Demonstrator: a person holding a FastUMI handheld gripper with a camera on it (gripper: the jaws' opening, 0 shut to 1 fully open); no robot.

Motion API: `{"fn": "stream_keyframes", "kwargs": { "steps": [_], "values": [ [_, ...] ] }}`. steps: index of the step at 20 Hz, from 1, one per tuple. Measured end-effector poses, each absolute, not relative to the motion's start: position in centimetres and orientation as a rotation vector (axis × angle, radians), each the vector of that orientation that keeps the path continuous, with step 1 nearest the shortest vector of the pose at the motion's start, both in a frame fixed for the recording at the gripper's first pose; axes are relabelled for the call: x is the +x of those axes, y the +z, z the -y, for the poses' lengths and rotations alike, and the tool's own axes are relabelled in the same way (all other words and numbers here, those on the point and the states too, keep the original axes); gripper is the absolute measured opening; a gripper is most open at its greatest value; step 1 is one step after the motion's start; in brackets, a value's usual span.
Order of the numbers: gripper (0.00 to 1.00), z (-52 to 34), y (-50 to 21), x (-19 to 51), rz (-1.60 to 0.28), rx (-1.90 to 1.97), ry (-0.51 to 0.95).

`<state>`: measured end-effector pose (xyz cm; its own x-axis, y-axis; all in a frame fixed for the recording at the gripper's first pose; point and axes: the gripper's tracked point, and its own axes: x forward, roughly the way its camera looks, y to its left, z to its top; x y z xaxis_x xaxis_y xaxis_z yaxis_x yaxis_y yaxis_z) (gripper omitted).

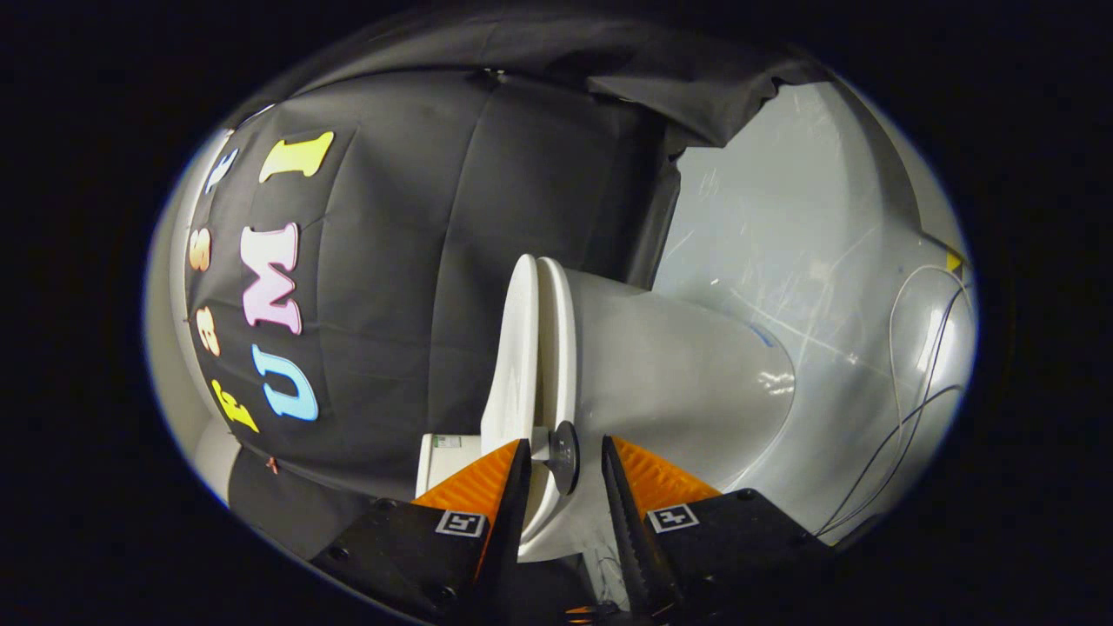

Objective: Open the toilet lid.

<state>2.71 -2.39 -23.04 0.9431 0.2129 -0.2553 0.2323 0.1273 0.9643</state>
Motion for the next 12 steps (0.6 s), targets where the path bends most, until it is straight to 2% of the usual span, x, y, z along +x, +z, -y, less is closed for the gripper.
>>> {"fn": "stream_keyframes", "kwargs": {
  "steps": [2,6,8,12],
  "values": [
    [0.42,2.6,-23.1,2.9,-0.351,1.484,-0.006],
    [0.42,2.7,-23.2,2.4,-0.349,1.493,-0.001],
    [0.16,3.7,-23.8,3.0,-0.326,1.501,-0.034],
    [0.15,3.0,-22.9,3.3,-0.329,1.544,0.005]
  ]
}}
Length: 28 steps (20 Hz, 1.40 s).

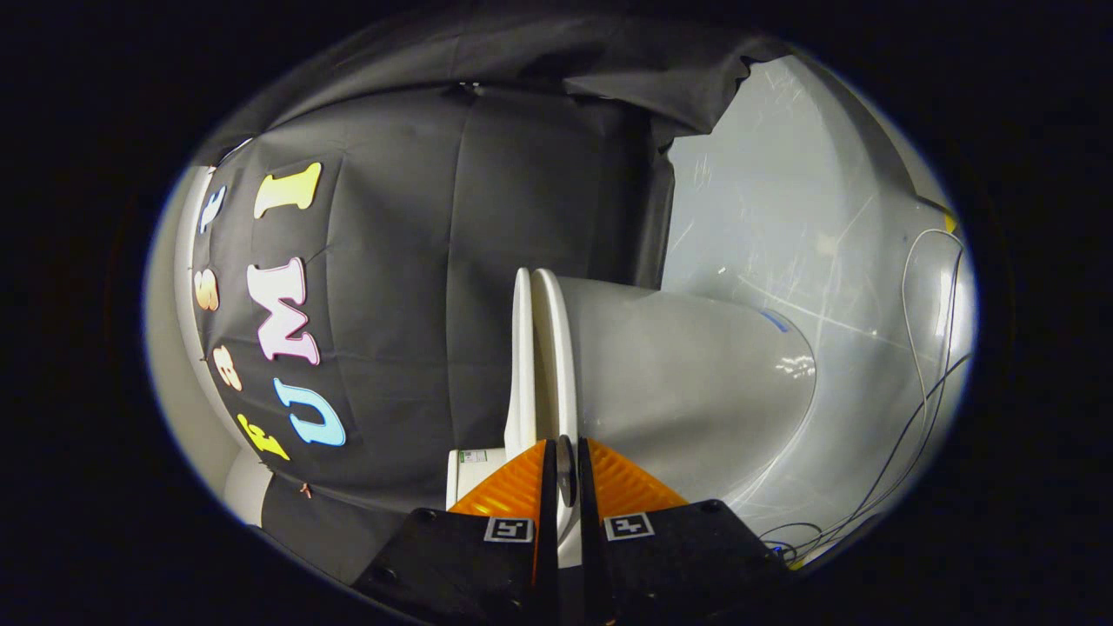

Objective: Open the toilet lid.

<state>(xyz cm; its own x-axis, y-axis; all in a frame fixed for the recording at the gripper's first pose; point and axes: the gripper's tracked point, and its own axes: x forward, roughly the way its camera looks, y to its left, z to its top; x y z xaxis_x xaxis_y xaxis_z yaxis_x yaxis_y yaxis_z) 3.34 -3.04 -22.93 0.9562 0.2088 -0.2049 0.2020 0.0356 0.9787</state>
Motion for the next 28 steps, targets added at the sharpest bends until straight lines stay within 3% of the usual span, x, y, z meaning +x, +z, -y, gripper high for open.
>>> {"fn": "stream_keyframes", "kwargs": {
  "steps": [3,4,18,28],
  "values": [
    [0.15,3.5,-24.3,5.0,-0.345,1.509,-0.015],
    [0.06,2.8,-23.7,3.6,-0.339,1.515,0.002],
    [0.05,2.7,-22.8,3.6,-0.384,1.441,-0.016],
    [0.05,2.3,-18.0,3.9,-0.35,1.317,0.012]
  ]
}}
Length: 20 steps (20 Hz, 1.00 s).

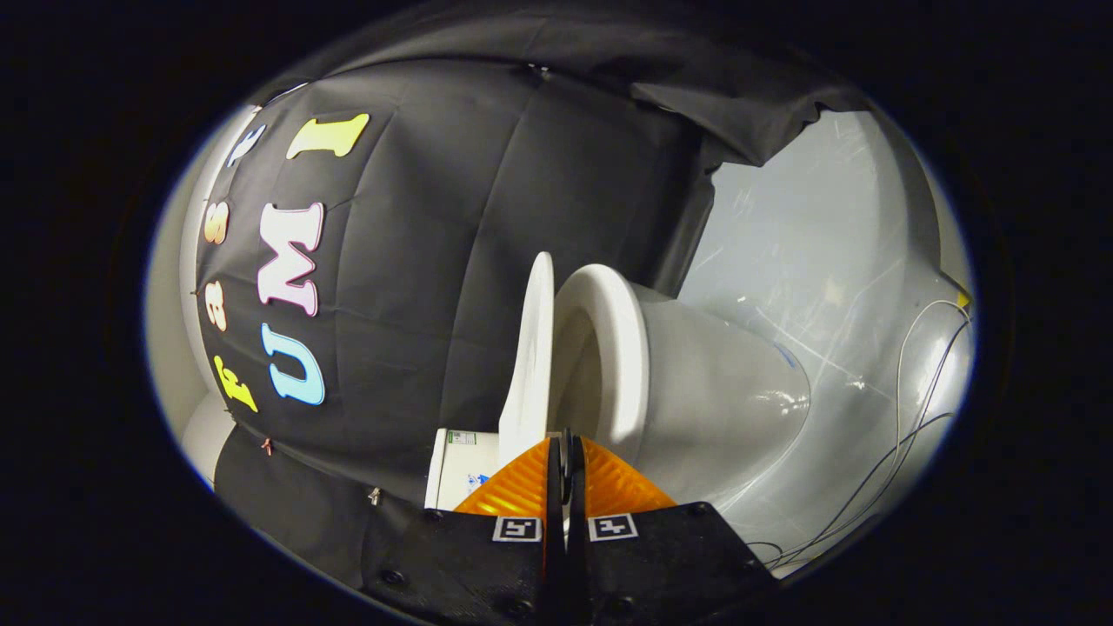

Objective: Open the toilet lid.

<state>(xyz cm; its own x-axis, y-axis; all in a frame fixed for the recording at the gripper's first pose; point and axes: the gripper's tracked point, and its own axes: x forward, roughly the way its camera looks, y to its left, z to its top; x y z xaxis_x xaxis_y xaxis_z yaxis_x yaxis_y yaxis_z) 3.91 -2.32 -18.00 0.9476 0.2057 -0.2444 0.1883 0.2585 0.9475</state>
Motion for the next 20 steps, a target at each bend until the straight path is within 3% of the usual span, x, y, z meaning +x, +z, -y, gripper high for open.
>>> {"fn": "stream_keyframes", "kwargs": {
  "steps": [20],
  "values": [
    [0.06,-3.3,-3.8,4.9,-0.296,0.889,-0.052]
  ]
}}
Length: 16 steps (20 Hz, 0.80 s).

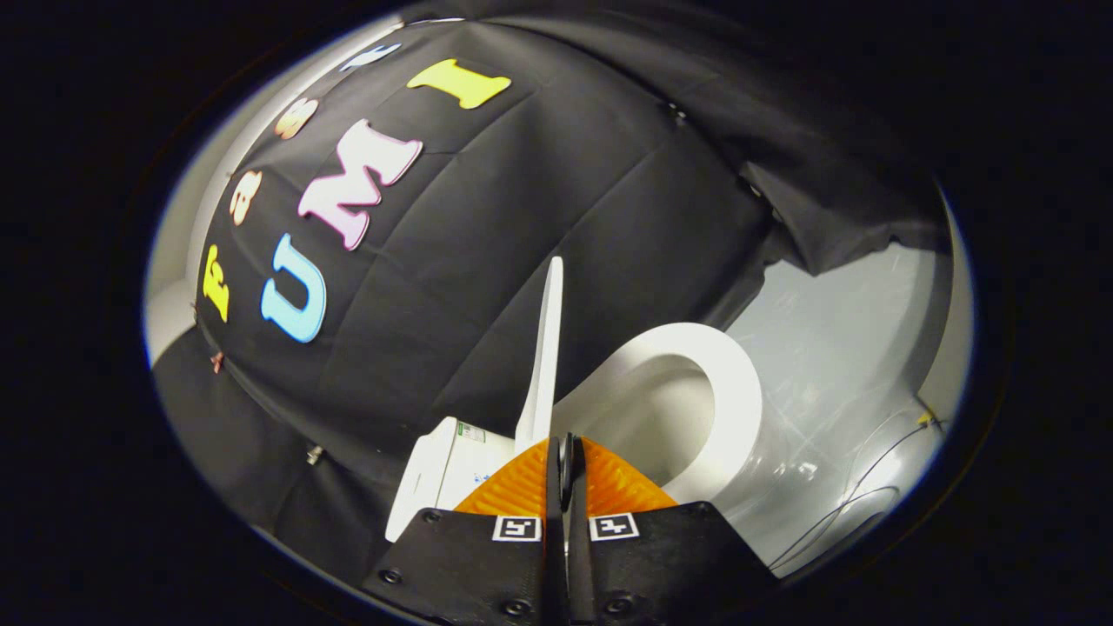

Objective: Open the toilet lid.

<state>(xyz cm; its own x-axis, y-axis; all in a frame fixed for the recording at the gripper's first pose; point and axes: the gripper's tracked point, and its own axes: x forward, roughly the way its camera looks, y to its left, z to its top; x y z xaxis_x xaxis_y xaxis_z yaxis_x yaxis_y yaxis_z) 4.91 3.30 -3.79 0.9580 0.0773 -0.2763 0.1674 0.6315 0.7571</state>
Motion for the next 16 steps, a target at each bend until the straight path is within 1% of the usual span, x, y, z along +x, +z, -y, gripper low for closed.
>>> {"fn": "stream_keyframes", "kwargs": {
  "steps": [11,16],
  "values": [
    [0.07,-10.7,4.4,5.8,-0.257,0.524,-0.118],
    [0.07,-14.1,7.0,6.3,-0.244,0.4,-0.172]
  ]
}}
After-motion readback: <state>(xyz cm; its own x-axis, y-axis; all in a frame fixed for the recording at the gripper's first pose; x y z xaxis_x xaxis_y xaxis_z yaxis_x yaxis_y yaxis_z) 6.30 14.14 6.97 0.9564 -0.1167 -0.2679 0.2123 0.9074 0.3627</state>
